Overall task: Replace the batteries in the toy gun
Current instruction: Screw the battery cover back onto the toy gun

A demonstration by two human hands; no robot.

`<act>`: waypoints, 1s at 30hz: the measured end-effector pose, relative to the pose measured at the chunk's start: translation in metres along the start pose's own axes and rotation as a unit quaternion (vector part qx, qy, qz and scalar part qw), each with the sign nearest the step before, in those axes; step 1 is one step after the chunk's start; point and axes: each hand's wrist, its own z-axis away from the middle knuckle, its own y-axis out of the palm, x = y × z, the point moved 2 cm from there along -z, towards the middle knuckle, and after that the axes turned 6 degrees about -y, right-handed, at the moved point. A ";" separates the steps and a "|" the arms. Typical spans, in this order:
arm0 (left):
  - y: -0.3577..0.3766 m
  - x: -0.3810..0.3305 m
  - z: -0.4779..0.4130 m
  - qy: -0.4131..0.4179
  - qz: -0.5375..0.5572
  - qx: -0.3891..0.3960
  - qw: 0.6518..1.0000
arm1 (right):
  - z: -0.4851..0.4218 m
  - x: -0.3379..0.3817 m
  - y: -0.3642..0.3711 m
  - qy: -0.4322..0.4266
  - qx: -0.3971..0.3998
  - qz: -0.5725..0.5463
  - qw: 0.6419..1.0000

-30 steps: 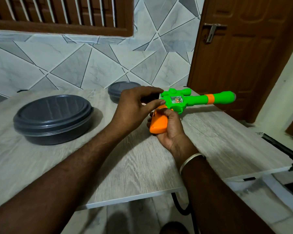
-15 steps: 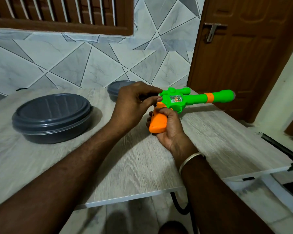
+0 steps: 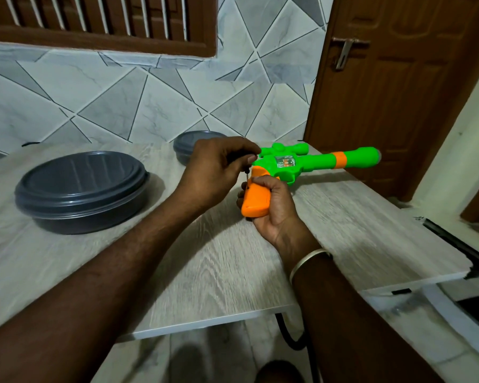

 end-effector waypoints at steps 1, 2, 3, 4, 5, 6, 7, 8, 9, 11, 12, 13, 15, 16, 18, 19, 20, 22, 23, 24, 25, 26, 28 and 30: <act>0.000 0.001 0.001 -0.006 0.007 0.012 1.000 | 0.000 0.000 0.000 0.000 0.000 -0.002 1.000; 0.000 0.002 0.002 -0.016 0.015 0.020 1.000 | 0.000 0.000 0.000 0.001 -0.001 -0.004 1.000; 0.000 0.002 0.002 -0.024 0.021 0.021 0.999 | 0.000 0.000 0.000 0.002 -0.001 -0.006 1.000; 0.000 0.003 0.003 -0.030 0.028 0.016 0.999 | 0.000 0.000 0.000 0.004 -0.002 -0.005 1.000; -0.001 0.003 0.002 -0.034 0.039 0.008 0.999 | 0.001 0.000 0.000 0.005 -0.002 -0.003 1.000; -0.001 0.003 0.002 -0.039 0.054 0.000 0.998 | 0.000 0.000 0.001 0.004 -0.003 0.000 1.000; -0.002 0.003 0.003 -0.042 0.066 -0.009 0.997 | 0.001 0.000 0.001 0.001 -0.003 0.000 1.000; -0.002 0.002 0.003 -0.041 0.073 -0.018 0.996 | 0.000 0.000 0.001 -0.001 -0.002 -0.001 1.000; -0.002 0.000 0.003 -0.039 0.073 -0.029 0.996 | 0.000 -0.001 0.001 -0.003 -0.001 -0.002 1.000; -0.002 -0.003 0.004 -0.034 0.072 -0.048 0.996 | -0.001 -0.002 0.001 -0.005 0.001 -0.001 1.000; -0.002 -0.004 0.003 -0.030 0.071 -0.052 0.996 | -0.001 -0.002 0.001 -0.005 0.002 0.000 1.000; -0.002 -0.005 0.003 -0.026 0.067 -0.051 0.996 | -0.001 -0.002 0.001 -0.002 0.003 0.001 1.000; -0.002 -0.004 0.001 -0.018 0.043 -0.036 0.998 | 0.000 -0.001 0.001 0.003 0.001 0.001 1.000; -0.001 -0.003 0.000 -0.013 0.028 -0.026 0.999 | 0.001 -0.001 0.001 0.003 0.000 0.001 1.000; -0.003 -0.001 0.000 -0.002 0.006 -0.016 1.000 | 0.002 0.000 0.001 0.001 -0.002 0.003 1.000; -0.003 -0.001 0.000 0.003 0.005 -0.014 1.000 | 0.002 0.000 0.001 -0.001 -0.004 0.004 1.000; -0.003 -0.001 0.001 0.006 0.005 -0.013 1.000 | 0.002 0.000 0.001 -0.003 -0.005 0.006 1.000; -0.003 -0.003 0.003 0.010 0.004 -0.020 1.000 | 0.001 0.000 0.002 -0.004 -0.003 0.005 1.000; -0.002 -0.003 0.003 0.008 0.005 -0.023 1.000 | 0.001 0.000 0.002 -0.001 -0.001 0.003 1.000; -0.001 -0.003 0.003 0.003 0.012 -0.023 1.000 | 0.001 0.000 0.002 0.001 0.000 0.002 1.000; 0.000 -0.003 0.003 -0.005 0.019 -0.018 1.000 | 0.002 0.000 0.002 0.003 0.000 0.000 1.000; 0.000 -0.002 0.003 -0.014 0.023 -0.009 1.000 | 0.002 0.000 0.002 0.003 -0.001 -0.002 1.000; 0.001 -0.001 0.003 -0.031 0.036 0.004 0.999 | 0.002 0.000 0.001 0.004 -0.003 -0.004 1.000; 0.001 0.001 0.003 -0.044 0.054 -0.005 0.998 | 0.002 0.000 0.002 0.005 -0.004 0.000 1.000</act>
